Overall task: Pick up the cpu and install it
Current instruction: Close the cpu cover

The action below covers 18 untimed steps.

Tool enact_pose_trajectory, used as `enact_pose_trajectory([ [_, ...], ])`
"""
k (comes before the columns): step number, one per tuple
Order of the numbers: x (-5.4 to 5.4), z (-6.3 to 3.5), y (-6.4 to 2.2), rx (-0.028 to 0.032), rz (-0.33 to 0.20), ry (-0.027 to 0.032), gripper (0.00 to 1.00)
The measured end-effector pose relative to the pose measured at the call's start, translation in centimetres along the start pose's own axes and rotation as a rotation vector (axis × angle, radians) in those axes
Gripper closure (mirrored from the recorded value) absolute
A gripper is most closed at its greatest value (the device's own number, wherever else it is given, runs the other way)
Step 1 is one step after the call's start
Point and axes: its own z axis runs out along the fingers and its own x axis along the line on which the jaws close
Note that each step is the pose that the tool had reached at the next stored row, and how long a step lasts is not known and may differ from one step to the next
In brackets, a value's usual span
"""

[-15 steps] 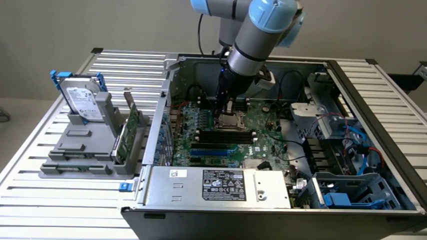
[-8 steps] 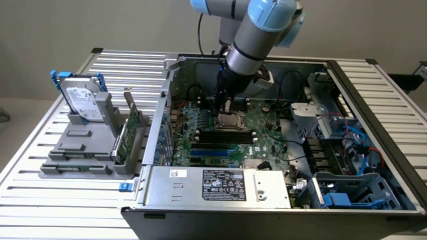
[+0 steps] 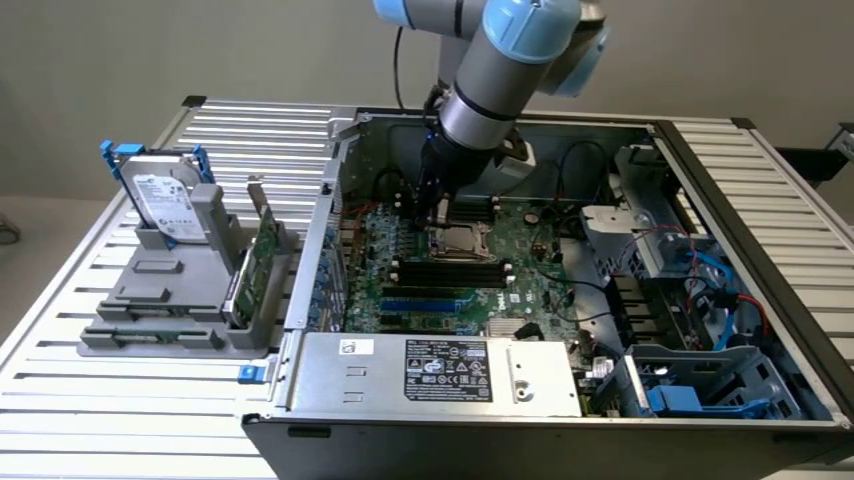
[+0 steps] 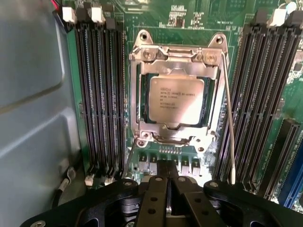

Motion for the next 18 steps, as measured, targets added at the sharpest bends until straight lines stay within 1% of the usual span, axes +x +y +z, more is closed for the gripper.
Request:
enact_pose_trajectory([
  [2, 0.0, 0.06, -0.33, 0.0018, 0.001, 0.0028, 0.89],
  [4, 0.0, 0.15, -0.62, 0.0018, 0.005, 0.0053, 0.89],
  [6, 0.0, 0.22, -0.86, 0.0009, 0.014, 0.0089, 0.89],
  [10, 0.0, 0.32, -1.18, -0.0025, 0.041, 0.0181, 0.89],
  [13, 0.0, 0.36, -1.3, -0.0059, 0.07, 0.0271, 0.89],
  [18, 0.0, 0.4, -1.43, -0.0121, 0.123, 0.0437, 0.89],
])
